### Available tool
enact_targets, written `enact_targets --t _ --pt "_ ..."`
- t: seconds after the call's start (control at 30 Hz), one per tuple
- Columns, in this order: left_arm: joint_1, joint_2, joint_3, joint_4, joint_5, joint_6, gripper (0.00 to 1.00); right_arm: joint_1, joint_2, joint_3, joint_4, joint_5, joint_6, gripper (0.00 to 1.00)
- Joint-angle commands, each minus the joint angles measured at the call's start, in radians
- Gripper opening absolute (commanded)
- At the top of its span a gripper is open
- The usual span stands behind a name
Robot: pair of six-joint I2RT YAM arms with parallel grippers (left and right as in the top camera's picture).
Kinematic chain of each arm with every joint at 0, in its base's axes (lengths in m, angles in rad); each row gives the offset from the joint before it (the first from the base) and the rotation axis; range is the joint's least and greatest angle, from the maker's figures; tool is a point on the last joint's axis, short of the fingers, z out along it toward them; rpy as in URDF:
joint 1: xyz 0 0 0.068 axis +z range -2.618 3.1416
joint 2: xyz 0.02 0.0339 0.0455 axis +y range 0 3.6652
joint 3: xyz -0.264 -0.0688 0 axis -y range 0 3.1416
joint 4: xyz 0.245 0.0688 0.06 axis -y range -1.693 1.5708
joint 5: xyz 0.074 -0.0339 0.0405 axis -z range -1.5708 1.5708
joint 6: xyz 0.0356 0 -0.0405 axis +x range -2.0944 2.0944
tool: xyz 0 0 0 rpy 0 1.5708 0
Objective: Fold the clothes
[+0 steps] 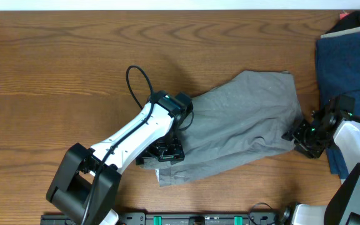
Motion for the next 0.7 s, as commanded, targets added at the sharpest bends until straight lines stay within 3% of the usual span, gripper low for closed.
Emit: enact_targets --t 0.0,0.07,0.23,0.3,0.53,0.67 --pt "0.003 -0.013 -0.002 -0.006 -0.012 -0.005 0.86 0.013 -0.001 -0.006 0.013 0.013 0.002 0.51" --pt "0.003 -0.013 -0.002 -0.006 -0.012 -0.005 0.86 0.013 -0.001 -0.006 0.023 0.018 0.001 0.47" --pt "0.003 -0.013 -0.002 -0.006 -0.012 -0.005 0.86 0.014 -0.001 -0.008 0.038 0.018 -0.006 0.27" --pt "0.003 -0.013 -0.002 -0.006 -0.012 -0.005 0.86 0.014 -0.001 -0.008 0.042 0.018 -0.006 0.28" --pt "0.003 -0.013 -0.002 -0.007 -0.012 -0.005 0.86 0.014 -0.001 -0.011 0.042 0.018 -0.006 0.45" --pt "0.003 -0.013 -0.002 -0.007 -0.012 -0.005 0.86 0.014 -0.001 -0.032 0.051 0.018 -0.006 0.43"
